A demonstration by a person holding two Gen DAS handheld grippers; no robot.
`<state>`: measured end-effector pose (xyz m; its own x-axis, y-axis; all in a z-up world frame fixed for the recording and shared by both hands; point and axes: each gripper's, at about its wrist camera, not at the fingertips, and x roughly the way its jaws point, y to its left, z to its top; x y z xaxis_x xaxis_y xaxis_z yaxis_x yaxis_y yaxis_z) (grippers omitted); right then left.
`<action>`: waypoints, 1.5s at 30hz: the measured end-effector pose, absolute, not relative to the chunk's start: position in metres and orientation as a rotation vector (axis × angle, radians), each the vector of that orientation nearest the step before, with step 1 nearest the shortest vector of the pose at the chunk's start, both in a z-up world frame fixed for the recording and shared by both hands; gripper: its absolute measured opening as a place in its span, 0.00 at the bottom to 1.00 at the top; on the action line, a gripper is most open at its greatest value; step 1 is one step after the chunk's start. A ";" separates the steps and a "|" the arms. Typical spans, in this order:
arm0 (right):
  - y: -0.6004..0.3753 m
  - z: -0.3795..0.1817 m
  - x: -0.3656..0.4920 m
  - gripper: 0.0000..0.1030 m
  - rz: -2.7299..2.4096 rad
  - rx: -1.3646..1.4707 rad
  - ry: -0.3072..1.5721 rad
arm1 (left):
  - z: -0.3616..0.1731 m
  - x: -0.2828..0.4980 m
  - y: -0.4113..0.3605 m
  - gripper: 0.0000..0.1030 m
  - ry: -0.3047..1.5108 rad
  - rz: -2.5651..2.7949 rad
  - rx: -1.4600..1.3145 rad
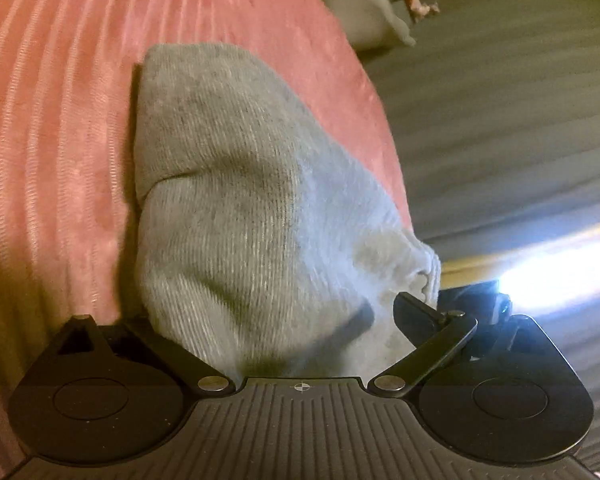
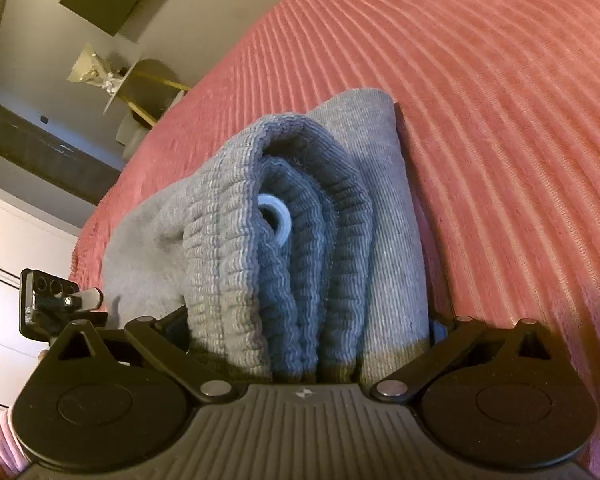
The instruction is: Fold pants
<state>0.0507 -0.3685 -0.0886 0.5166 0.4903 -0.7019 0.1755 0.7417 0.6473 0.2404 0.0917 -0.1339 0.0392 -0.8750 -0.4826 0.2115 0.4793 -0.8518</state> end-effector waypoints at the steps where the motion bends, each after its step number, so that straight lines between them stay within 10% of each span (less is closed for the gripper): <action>1: -0.370 -0.089 0.048 0.98 0.209 0.736 1.039 | -0.132 0.238 0.087 0.97 1.254 -0.946 -0.633; 25: -0.312 -0.072 0.083 0.98 0.106 0.571 1.179 | -0.124 0.219 0.055 1.00 1.222 -0.878 -0.543; 28: -0.294 -0.063 0.083 0.94 0.013 0.519 1.142 | -0.110 0.205 0.046 0.66 1.192 -0.776 -0.382; 30: -0.280 -0.049 0.077 0.70 0.002 0.483 1.095 | -0.100 0.200 0.054 0.48 1.172 -0.774 -0.397; 45: -0.262 0.017 0.036 0.58 0.016 0.621 0.867 | -0.042 0.170 0.083 0.40 0.963 -0.850 -0.396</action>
<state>0.0363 -0.2619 0.0169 0.6584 0.2575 -0.7072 0.2314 0.8249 0.5157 0.1703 0.0825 -0.0425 0.2926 -0.7799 -0.5534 0.4523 0.6227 -0.6384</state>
